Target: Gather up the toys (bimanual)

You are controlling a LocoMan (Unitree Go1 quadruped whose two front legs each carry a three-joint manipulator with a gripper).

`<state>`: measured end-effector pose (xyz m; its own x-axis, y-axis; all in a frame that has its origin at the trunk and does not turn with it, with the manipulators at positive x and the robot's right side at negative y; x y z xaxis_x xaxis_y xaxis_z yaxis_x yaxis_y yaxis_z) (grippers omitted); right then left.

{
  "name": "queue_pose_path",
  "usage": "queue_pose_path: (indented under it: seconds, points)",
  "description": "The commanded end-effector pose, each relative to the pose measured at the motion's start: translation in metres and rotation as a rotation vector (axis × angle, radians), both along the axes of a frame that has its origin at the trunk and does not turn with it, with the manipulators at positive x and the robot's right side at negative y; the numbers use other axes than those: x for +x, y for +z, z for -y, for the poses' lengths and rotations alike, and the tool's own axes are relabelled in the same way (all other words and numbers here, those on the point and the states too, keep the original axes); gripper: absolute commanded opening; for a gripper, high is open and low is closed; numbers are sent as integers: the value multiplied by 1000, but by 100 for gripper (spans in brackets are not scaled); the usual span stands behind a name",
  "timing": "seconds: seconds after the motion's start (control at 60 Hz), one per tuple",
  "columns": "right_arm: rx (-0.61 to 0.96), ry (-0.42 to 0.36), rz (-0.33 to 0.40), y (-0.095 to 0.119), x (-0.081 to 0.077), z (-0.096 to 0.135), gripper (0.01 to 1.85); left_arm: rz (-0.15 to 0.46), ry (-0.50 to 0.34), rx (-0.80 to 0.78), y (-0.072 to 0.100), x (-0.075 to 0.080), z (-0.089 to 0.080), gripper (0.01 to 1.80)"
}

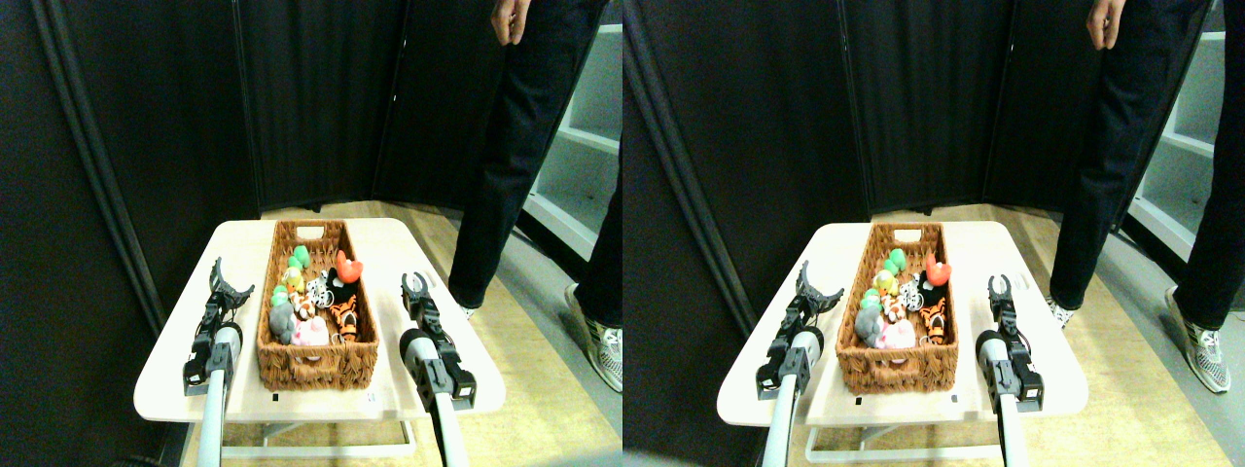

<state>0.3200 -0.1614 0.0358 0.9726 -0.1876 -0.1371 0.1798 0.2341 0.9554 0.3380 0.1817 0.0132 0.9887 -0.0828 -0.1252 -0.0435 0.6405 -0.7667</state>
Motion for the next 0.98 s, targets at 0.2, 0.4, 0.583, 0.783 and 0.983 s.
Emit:
queue_pose_path:
  seconds: [0.2, 0.4, 0.583, 0.783, 0.983]
  points:
    - [2, 5, 29, 4, 5, -3, 6, 42, -27, 17, 4, 4, -2, 67]
    - [-12, 7, 29, 3, 7, -3, 7, 40, -33, 13, 3, 6, -4, 63]
    - [-12, 2, 28, 2, 9, -1, 7, 31, -31, 17, 1, 7, -3, 69]
    - [-6, 2, 28, 2, 10, -1, 6, -81, 46, 112, -1, 3, -1, 168]
    - [-11, -3, 25, 2, 10, -1, 5, 68, 110, 129, -3, 7, 0, 91]
